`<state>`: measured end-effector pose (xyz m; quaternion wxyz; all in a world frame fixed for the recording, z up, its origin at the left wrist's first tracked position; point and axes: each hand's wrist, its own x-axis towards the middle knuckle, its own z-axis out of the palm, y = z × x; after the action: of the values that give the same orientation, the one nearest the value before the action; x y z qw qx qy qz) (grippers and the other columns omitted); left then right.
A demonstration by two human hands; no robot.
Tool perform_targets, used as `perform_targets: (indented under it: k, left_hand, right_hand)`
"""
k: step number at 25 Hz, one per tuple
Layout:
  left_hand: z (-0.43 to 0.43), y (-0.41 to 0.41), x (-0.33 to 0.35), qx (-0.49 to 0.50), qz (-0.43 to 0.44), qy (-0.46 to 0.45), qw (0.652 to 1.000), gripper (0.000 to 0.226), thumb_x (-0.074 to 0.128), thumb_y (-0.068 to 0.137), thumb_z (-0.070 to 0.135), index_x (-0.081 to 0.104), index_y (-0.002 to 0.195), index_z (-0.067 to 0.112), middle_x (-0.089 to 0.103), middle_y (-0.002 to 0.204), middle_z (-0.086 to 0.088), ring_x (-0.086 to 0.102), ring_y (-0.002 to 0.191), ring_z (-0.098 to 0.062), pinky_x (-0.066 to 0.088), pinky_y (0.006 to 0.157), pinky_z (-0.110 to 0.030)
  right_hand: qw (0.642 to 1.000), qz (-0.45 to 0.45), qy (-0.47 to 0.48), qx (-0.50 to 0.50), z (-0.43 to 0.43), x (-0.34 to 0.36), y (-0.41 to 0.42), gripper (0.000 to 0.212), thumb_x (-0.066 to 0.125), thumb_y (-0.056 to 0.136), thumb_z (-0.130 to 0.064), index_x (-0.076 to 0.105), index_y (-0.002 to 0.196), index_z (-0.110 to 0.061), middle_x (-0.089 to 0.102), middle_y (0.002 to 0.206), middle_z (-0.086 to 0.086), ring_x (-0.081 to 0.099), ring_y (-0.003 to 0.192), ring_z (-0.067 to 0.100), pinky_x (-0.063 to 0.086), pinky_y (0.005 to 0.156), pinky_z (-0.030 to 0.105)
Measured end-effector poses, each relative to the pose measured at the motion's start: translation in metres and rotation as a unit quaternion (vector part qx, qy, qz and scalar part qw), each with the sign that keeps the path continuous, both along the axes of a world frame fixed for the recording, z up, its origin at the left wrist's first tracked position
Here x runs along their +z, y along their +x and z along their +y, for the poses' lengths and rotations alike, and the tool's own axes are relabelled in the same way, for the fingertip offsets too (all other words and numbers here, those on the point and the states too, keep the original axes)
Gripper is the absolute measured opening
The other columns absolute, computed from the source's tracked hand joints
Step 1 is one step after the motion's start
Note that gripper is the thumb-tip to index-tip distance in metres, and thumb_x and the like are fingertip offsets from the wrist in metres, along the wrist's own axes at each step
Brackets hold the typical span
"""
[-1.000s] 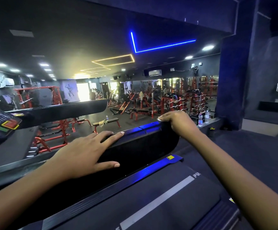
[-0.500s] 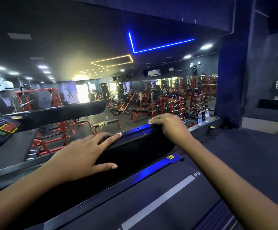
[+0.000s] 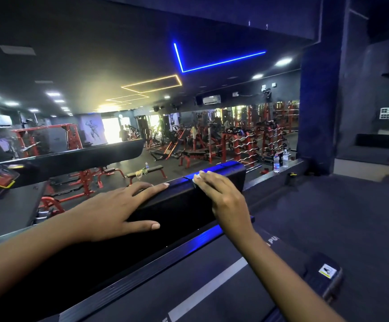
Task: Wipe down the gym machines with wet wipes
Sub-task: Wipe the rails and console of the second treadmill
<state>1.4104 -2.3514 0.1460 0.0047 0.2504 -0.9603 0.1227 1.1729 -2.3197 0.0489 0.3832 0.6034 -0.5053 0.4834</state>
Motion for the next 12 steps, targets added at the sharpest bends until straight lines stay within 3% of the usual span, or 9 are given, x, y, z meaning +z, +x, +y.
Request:
perform_targets:
  k: [3, 6, 12]
  left_hand:
    - [-0.006, -0.004, 0.000, -0.012, 0.004, 0.006, 1.000, 0.076, 0.001, 0.059, 0.089, -0.037, 0.119, 0.062, 0.008, 0.150, 0.021, 0.037, 0.126, 0.001, 0.037, 0.095, -0.016]
    - [-0.009, -0.005, -0.003, -0.017, 0.010, 0.002, 1.000, 0.075, 0.000, 0.061, 0.088, -0.036, 0.121, 0.063, 0.010, 0.148, 0.022, 0.038, 0.124, 0.001, 0.038, 0.094, -0.016]
    - [-0.008, -0.006, -0.003, -0.022, 0.018, -0.006, 1.000, 0.071, -0.001, 0.060, 0.087, -0.035, 0.118, 0.064, 0.013, 0.146, 0.021, 0.039, 0.124, 0.001, 0.036, 0.097, -0.017]
  right_hand:
    - [0.996, -0.069, -0.019, -0.047, -0.014, -0.001, -0.036, 0.050, 0.050, 0.069, 0.014, 0.068, 0.111, -0.007, 0.067, 0.111, 0.009, 0.062, 0.103, 0.026, 0.046, 0.090, 0.029]
    - [0.989, -0.130, -0.012, -0.070, -0.021, 0.001, -0.069, 0.048, 0.061, 0.068, 0.018, 0.070, 0.108, -0.006, 0.068, 0.108, 0.012, 0.063, 0.100, 0.030, 0.054, 0.082, 0.037]
    - [0.973, -0.214, -0.081, -0.033, -0.020, -0.027, -0.067, 0.048, 0.050, 0.075, 0.011, 0.065, 0.116, -0.008, 0.063, 0.119, 0.010, 0.058, 0.110, 0.020, 0.044, 0.100, 0.033]
